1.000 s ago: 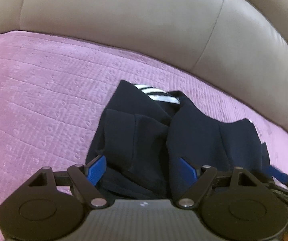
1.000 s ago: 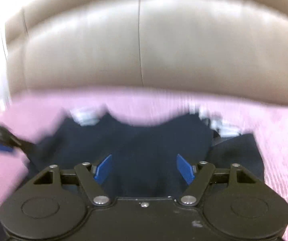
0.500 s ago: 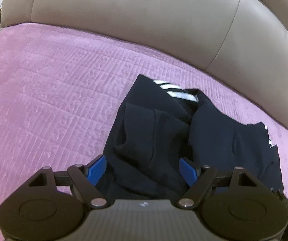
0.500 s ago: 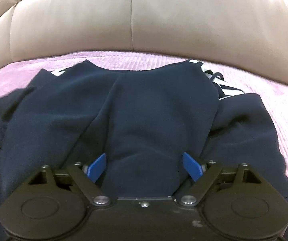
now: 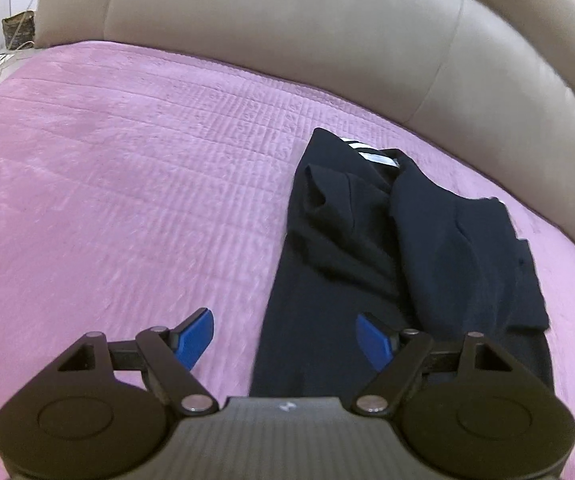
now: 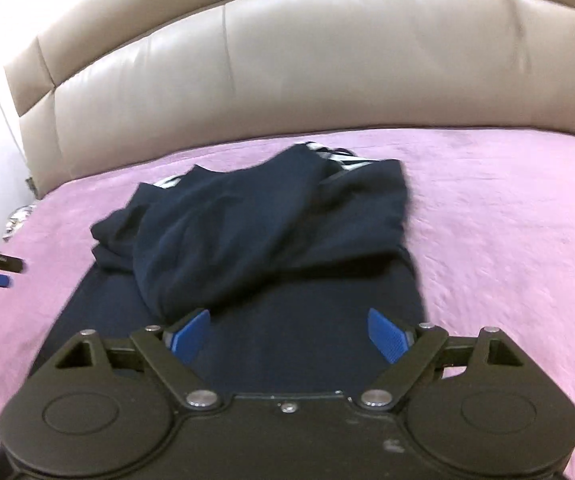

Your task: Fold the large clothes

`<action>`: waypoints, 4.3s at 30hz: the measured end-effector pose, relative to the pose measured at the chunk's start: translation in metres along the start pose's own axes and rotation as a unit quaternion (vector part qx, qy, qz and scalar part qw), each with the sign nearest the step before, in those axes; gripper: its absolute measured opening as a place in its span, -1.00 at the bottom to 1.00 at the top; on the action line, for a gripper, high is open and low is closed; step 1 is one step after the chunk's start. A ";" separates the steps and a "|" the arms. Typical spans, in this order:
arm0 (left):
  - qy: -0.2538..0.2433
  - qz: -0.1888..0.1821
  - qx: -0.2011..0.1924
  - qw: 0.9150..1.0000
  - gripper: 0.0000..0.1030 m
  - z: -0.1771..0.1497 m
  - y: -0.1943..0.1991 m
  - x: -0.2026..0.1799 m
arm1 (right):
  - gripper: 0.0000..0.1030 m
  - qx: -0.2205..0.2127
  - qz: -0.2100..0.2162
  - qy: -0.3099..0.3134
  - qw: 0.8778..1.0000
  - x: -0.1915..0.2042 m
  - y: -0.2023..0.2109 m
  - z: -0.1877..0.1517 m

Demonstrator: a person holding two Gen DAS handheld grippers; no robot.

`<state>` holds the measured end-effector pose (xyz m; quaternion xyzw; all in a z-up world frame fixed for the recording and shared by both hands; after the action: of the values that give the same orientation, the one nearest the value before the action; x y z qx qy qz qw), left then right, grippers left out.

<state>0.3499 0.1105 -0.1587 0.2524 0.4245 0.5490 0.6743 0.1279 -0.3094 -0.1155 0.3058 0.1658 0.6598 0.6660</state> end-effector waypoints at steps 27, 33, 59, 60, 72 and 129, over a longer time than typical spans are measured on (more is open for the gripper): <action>-0.006 -0.044 0.055 0.998 0.44 -0.232 0.037 0.047 | 0.97 0.186 -0.088 -0.126 0.970 -0.062 0.050 -0.158; -0.048 -0.056 0.066 0.995 0.35 -0.248 0.046 0.043 | 1.00 0.180 -0.047 -0.171 0.967 -0.074 0.051 -0.165; 0.056 -0.159 0.081 0.982 -0.16 -0.252 0.032 0.033 | 0.58 0.200 0.101 -0.222 0.949 -0.041 0.055 -0.165; 0.044 -0.152 0.084 0.984 -0.22 -0.253 0.030 0.029 | 0.58 0.206 0.102 -0.224 0.947 -0.042 0.057 -0.166; 0.065 -0.155 0.077 0.983 -0.90 -0.265 0.036 0.046 | -0.66 0.224 0.090 -0.278 0.930 -0.047 0.067 -0.173; 0.037 -0.120 0.006 0.992 0.09 0.208 -0.150 -0.111 | 0.47 0.077 0.001 -0.135 0.988 -0.127 -0.231 0.258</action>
<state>0.6012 -0.0098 -0.1410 0.1835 0.4796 0.4705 0.7176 0.4591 -0.4689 -0.0877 0.4428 0.1239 0.5984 0.6561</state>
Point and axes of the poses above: each gripper's, at about its wrist camera, not at the fingertips, and y roughly against the way its jaws point, x to its left, z to its top, the point moved 6 cm from there along -y, roughly the way its jaws point, and after that the axes turned 3 degrees about y, right-handed, at the moved point
